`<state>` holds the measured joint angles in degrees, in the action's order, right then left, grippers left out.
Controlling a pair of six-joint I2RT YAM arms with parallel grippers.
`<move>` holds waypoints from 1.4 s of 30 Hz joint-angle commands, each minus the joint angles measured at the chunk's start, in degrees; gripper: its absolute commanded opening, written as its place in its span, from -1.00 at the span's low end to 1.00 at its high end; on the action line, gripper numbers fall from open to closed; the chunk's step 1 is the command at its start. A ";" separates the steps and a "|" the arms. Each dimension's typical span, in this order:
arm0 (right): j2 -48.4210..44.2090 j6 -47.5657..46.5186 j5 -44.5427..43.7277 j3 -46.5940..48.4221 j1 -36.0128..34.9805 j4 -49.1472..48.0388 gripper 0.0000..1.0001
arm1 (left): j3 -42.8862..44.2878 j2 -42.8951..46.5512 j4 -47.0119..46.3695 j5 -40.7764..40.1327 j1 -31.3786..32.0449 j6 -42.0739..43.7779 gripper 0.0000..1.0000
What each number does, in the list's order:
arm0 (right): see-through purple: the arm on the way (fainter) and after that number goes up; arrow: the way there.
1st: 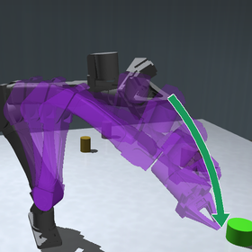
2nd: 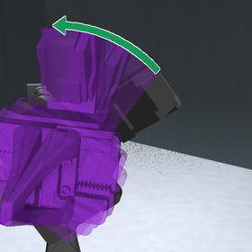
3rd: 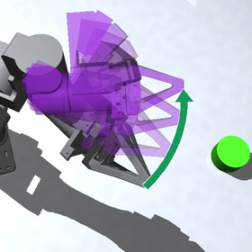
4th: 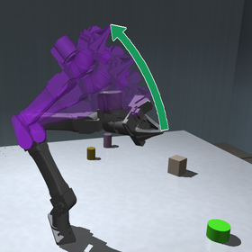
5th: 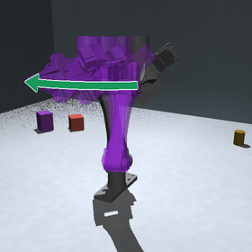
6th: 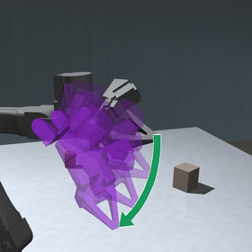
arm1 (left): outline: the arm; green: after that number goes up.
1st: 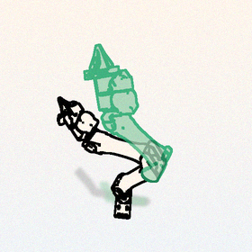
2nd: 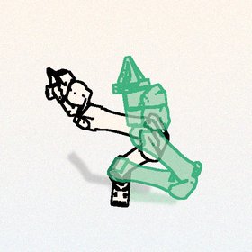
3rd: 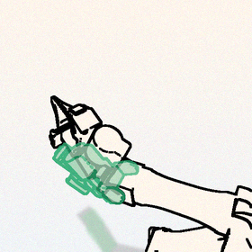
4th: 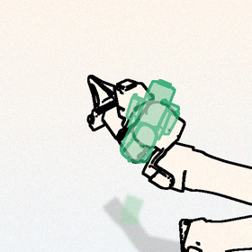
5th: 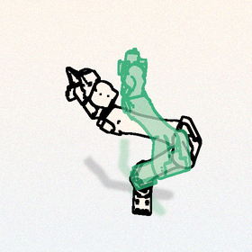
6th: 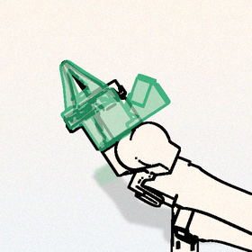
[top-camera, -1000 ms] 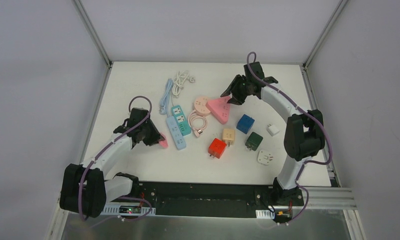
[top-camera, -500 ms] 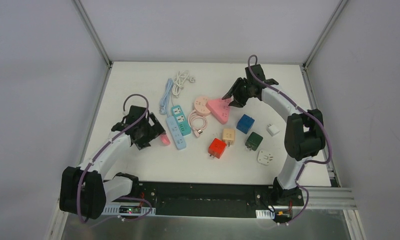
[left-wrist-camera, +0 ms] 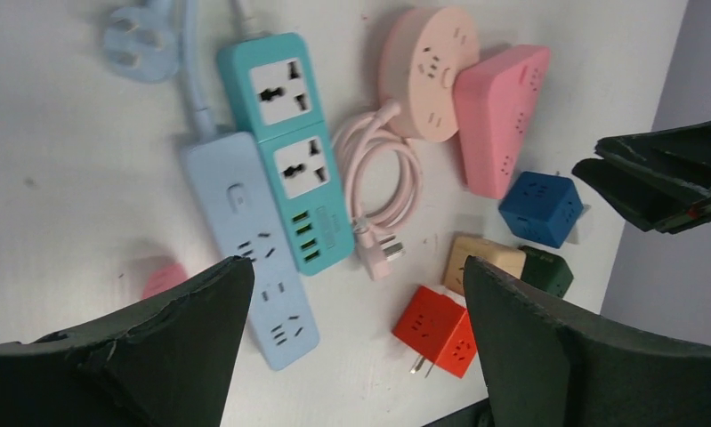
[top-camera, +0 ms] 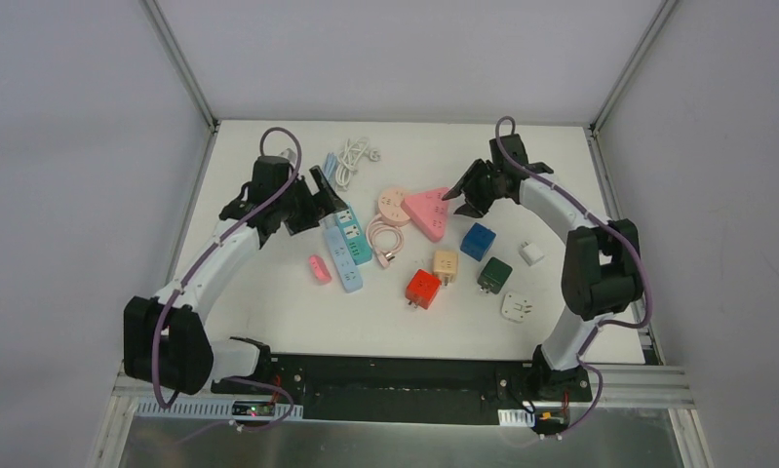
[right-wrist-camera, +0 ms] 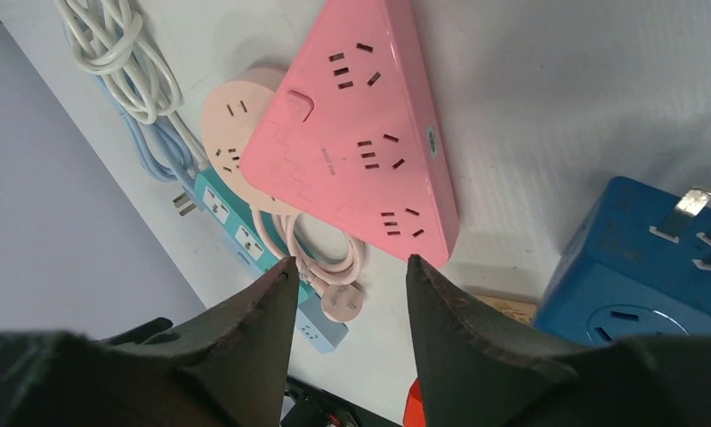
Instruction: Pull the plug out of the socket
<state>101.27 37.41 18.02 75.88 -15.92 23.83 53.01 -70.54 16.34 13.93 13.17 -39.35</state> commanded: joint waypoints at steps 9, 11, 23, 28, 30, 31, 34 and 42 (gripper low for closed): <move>-7.15 5.30 3.67 -8.45 1.44 -6.20 0.10 | 26.79 -27.18 -0.07 2.18 9.54 5.31 0.70; -7.37 5.50 3.53 -9.31 1.48 -7.05 0.11 | 31.20 -31.81 1.10 1.50 10.13 5.34 0.67; -1.46 2.31 0.79 -6.79 1.61 -10.16 0.64 | 44.21 -48.82 10.60 2.24 10.56 1.80 -0.05; 3.30 1.62 1.70 -3.86 1.65 -10.31 0.64 | 47.19 -51.83 16.66 2.97 10.56 4.27 -0.22; 4.50 1.57 1.75 -3.35 1.67 -10.56 0.64 | 47.35 -52.42 18.10 2.98 10.56 5.41 -0.23; 5.07 1.41 2.02 -3.36 1.63 -10.94 0.63 | 47.36 -52.63 18.78 2.76 10.56 5.81 -0.24; 6.36 1.28 3.49 -3.80 1.61 -12.66 0.63 | 48.05 -53.84 21.79 1.26 10.56 6.75 -0.29; 10.46 1.91 11.57 -3.73 1.52 -18.35 0.62 | 51.43 -56.79 27.82 -1.61 10.57 9.29 -0.40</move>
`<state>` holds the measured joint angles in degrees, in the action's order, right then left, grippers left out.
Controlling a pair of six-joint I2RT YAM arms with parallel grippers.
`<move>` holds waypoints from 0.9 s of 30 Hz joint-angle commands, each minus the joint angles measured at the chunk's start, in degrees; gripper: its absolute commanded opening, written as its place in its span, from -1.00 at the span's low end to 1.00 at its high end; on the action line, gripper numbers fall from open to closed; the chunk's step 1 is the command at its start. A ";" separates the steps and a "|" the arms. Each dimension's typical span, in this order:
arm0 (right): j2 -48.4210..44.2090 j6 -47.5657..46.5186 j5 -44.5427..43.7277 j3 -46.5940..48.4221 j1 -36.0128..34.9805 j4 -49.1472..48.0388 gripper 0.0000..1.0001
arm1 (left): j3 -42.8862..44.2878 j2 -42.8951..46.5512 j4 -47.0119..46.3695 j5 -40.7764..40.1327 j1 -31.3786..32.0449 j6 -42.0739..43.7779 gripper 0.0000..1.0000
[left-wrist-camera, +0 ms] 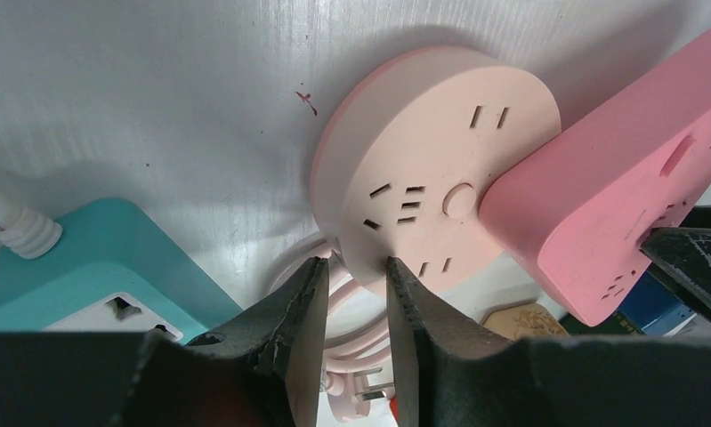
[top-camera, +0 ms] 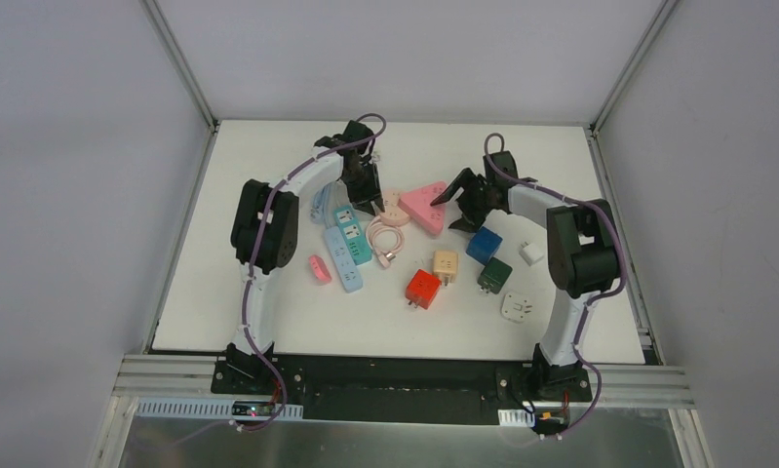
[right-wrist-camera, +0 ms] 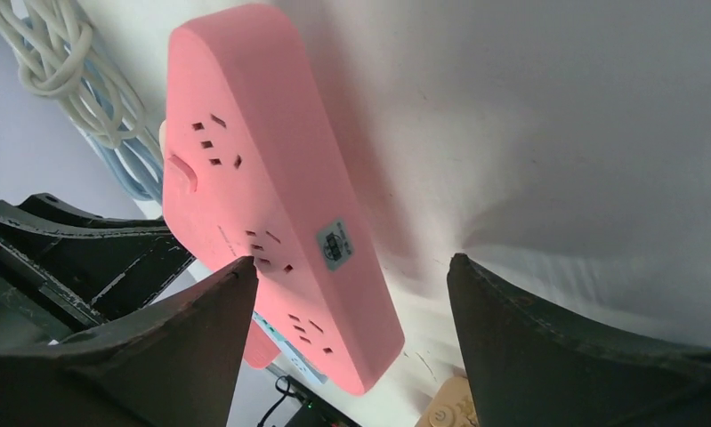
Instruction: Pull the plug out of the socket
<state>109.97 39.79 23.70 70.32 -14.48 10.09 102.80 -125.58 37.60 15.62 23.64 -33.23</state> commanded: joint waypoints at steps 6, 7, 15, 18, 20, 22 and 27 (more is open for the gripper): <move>4.11 3.71 13.30 -0.08 -0.28 -14.65 0.57 | 2.14 -2.43 8.10 -3.34 0.09 4.13 -0.44; 4.23 4.47 14.22 -0.53 -0.43 -16.49 0.53 | 2.12 -2.47 8.10 -3.26 0.09 4.22 -0.45; 6.50 14.48 20.90 -5.70 -0.38 -33.28 -0.16 | 2.20 -2.59 7.75 -2.32 0.03 4.25 -0.33; 7.32 16.05 21.98 -6.74 -0.61 -36.12 -0.38 | 2.14 -2.65 8.00 -2.48 -0.07 4.23 -0.18; 7.27 15.73 21.72 -7.15 -0.83 -36.67 -0.53 | 1.95 -2.80 7.97 -2.44 -0.28 4.08 -0.08; 7.35 15.31 21.73 -7.14 -0.84 -36.89 -0.70 | 1.74 -2.74 7.53 -1.76 -0.60 3.49 0.01; 8.14 14.14 21.48 -7.93 -0.86 -36.97 -0.66 | -0.82 -2.23 2.59 2.52 -2.64 0.07 0.20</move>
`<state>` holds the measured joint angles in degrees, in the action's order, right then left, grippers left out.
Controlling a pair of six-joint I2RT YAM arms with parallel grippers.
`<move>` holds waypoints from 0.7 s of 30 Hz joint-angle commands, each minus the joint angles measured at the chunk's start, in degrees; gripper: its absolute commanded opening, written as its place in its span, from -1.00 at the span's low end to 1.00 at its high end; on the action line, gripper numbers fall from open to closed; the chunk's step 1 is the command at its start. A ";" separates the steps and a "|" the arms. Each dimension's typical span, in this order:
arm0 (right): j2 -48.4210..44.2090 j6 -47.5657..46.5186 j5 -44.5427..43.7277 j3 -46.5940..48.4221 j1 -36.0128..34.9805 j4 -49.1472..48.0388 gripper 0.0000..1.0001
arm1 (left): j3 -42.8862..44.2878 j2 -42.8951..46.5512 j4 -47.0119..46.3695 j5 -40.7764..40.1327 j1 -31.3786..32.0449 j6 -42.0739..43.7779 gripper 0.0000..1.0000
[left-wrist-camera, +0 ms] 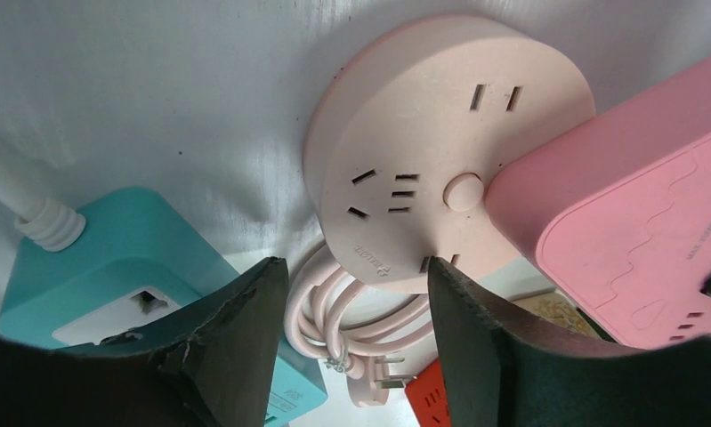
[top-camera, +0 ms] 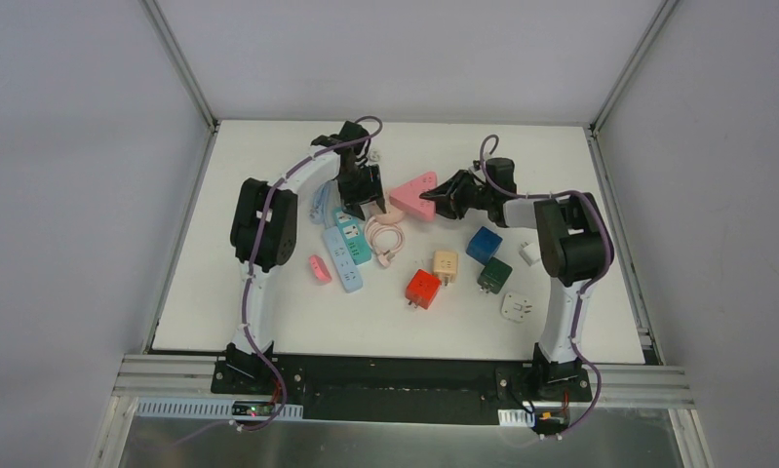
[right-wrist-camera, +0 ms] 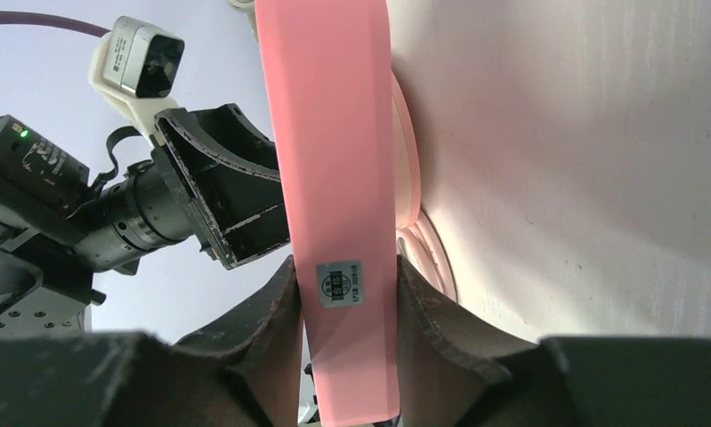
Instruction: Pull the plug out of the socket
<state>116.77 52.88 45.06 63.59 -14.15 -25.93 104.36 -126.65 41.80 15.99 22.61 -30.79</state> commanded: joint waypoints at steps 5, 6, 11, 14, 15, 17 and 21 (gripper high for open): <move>3.00 0.14 0.60 -1.59 -1.29 -3.27 -0.19 | -3.31 -1.14 -5.47 4.44 -3.15 -5.33 0.22; 3.48 0.24 1.05 -1.30 -1.36 -4.34 -0.15 | -3.21 -1.27 -5.43 4.37 -3.18 -5.41 0.22; 5.20 1.74 1.28 1.11 -2.55 -6.21 -0.05 | -3.24 -2.00 -3.51 2.67 -3.19 -4.88 0.17; 5.80 4.97 2.05 0.56 -3.00 -11.07 -0.04 | -3.59 -2.32 -2.88 2.21 -3.19 -4.31 0.15; 6.10 5.97 2.24 0.37 -3.12 -12.54 -0.02 | -3.64 -2.43 -2.79 2.15 -3.19 -4.29 0.15; 6.95 8.07 2.91 0.09 -3.26 -16.31 0.05 | -3.56 -2.70 -2.64 2.26 -3.19 -4.28 0.15; 8.60 12.58 4.05 -0.54 -3.85 -22.94 0.06 | -3.38 -2.99 -2.10 2.14 -3.19 -4.29 0.14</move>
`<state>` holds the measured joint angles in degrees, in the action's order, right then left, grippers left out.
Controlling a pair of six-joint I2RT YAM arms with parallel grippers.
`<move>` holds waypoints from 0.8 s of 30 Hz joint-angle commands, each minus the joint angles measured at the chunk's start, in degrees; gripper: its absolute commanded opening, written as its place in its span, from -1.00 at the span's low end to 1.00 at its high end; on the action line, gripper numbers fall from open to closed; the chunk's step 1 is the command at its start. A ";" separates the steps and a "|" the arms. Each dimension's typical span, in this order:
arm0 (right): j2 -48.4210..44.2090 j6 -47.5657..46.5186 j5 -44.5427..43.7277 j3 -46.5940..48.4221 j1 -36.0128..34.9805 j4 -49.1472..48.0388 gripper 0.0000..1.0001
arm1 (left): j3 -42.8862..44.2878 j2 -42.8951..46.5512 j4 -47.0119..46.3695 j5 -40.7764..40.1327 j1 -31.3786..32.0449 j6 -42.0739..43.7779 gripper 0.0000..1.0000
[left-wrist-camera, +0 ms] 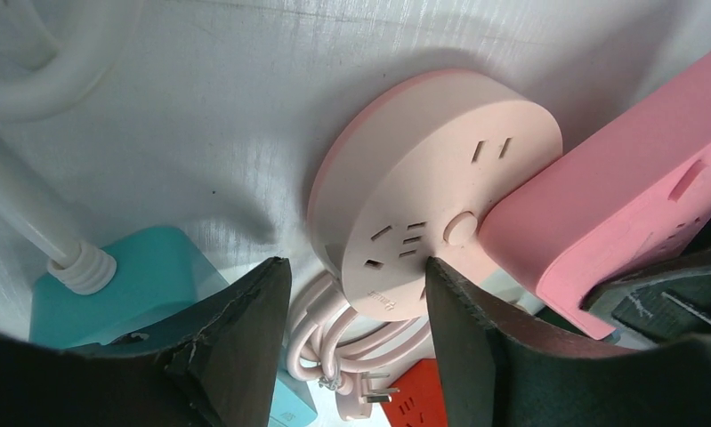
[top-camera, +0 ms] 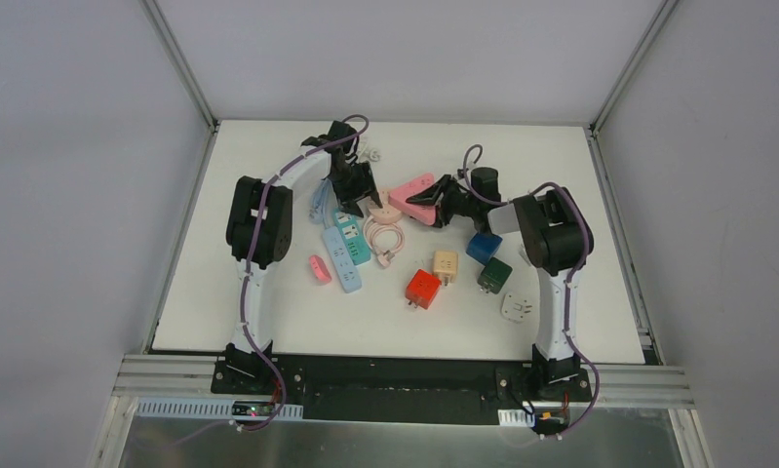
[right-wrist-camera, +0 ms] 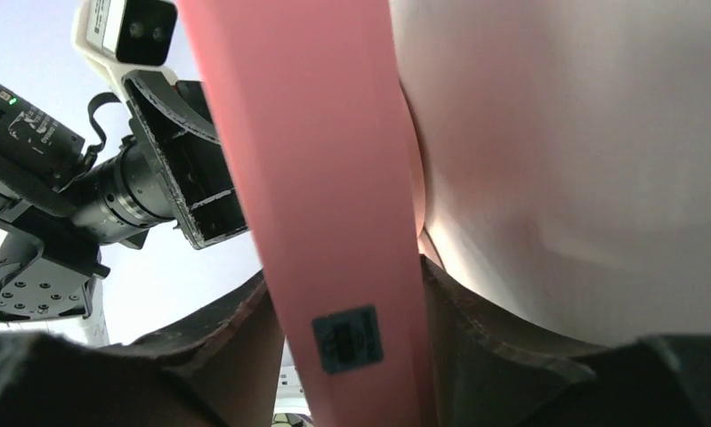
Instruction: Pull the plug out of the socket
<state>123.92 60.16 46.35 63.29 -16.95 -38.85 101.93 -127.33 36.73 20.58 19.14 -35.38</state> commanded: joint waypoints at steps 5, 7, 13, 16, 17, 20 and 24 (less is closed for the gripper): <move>1.00 6.25 2.00 -1.85 -1.15 -12.50 -0.49 | -0.72 -2.37 4.16 -3.60 0.29 0.57 0.06; 1.18 7.25 2.00 -2.42 -1.15 -14.10 -0.74 | -0.69 -2.29 4.48 -3.82 0.29 0.66 0.03; 2.15 12.77 2.16 -4.35 -1.15 -23.06 -1.00 | -0.68 -2.11 5.25 -4.65 0.29 0.83 -0.01; 2.69 16.33 2.26 -4.48 -1.13 -24.82 -1.00 | -0.68 -2.05 5.64 -4.91 0.41 0.99 -0.03; 3.16 18.03 2.44 -4.11 -1.09 -24.72 -1.00 | -0.68 -2.00 5.78 -5.12 0.50 1.07 -0.04; 4.27 22.31 2.57 -3.61 -1.15 -24.65 -1.00 | -0.72 -1.67 6.68 -6.20 1.17 1.67 -0.06; 4.02 21.98 2.52 -3.78 -1.06 -23.71 -1.00 | -0.77 -1.31 7.29 -8.22 2.49 2.74 -0.07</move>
<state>127.85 75.94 47.90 58.96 -17.63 -61.06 102.02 -127.39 37.89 19.07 19.68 -35.35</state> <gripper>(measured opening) 0.369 0.475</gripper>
